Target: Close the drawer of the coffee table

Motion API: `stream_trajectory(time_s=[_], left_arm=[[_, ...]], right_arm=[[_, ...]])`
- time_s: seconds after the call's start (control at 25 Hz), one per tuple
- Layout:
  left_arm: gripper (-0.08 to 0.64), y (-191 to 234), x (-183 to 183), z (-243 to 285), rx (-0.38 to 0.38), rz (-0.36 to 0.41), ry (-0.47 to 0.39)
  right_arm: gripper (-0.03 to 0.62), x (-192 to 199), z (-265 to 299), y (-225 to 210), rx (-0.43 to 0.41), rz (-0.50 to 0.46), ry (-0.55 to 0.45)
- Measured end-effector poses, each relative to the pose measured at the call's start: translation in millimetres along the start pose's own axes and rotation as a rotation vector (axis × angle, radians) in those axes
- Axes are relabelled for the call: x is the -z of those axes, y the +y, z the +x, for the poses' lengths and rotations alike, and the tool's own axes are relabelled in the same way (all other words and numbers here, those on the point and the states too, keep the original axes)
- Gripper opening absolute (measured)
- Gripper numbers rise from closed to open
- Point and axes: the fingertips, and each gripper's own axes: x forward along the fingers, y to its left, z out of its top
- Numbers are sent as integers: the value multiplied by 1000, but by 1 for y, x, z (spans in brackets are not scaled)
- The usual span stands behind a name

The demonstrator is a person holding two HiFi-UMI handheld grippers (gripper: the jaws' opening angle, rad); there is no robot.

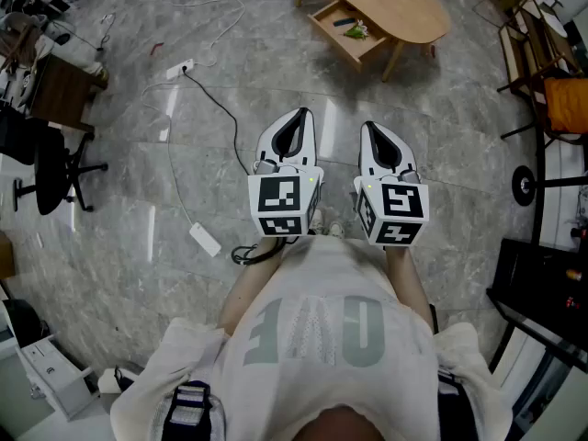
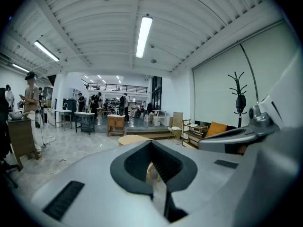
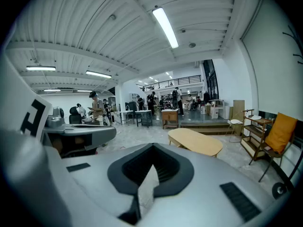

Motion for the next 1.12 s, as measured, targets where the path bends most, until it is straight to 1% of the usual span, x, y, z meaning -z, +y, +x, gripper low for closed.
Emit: stream_trajectory(time_s=[0.52,0.76,0.96,1.12], left_arm=[[9,29,4,3,5,-27,-6],[9,54,4,6,10,-44,-25],[9,68,9,20,21,-71,-27],[9,70,1,42,34,-53,-47]], right_arm=[[6,6,11,8,32,-2,20],[5,0,21,16,37,26,-17],[6,-4,33,17,49,-28,-18],[5,-11,51,5,58,-27,-22]])
